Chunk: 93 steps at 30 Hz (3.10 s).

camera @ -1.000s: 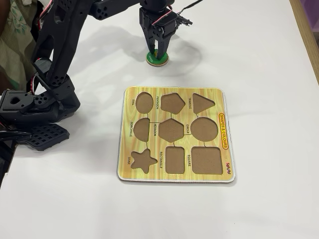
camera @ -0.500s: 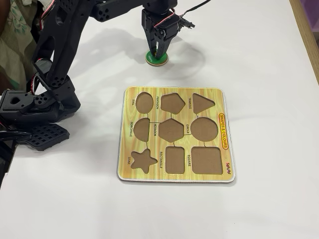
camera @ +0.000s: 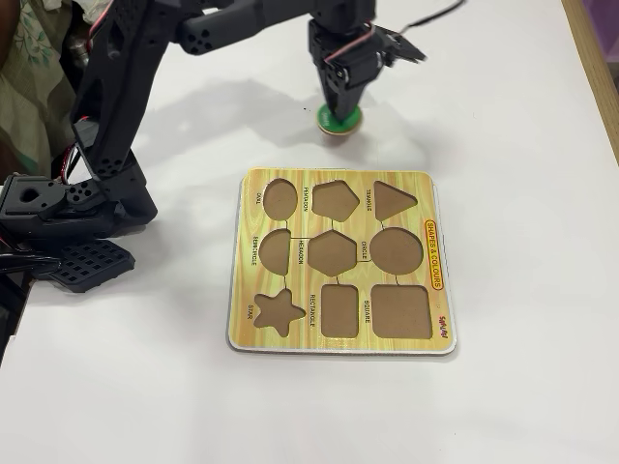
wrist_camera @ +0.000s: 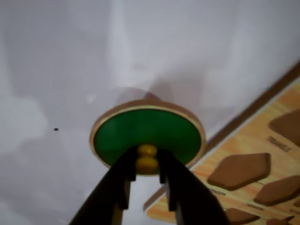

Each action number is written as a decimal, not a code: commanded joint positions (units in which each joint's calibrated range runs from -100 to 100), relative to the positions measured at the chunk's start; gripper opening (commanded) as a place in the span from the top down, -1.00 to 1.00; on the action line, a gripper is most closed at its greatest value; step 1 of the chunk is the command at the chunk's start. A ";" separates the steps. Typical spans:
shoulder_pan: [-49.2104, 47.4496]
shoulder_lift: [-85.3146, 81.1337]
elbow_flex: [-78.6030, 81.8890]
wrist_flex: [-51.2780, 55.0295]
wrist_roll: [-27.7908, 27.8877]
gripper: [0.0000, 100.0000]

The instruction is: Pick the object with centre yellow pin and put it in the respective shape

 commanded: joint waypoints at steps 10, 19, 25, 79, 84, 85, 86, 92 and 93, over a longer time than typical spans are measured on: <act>21.41 -7.95 -0.99 -0.35 -0.24 0.98; 32.15 -7.45 -0.99 -0.35 -0.14 0.98; 35.28 -7.28 -0.09 -0.35 0.12 0.98; 34.21 1.25 -5.58 -7.00 0.33 0.98; 34.21 1.34 -5.13 -7.26 0.33 0.98; 34.30 1.34 -5.13 -7.26 0.33 0.98; 34.50 1.34 -5.13 -7.26 0.38 0.98; 36.74 1.59 -4.95 -7.00 0.44 0.98; 36.84 2.09 -4.95 -6.92 0.44 0.98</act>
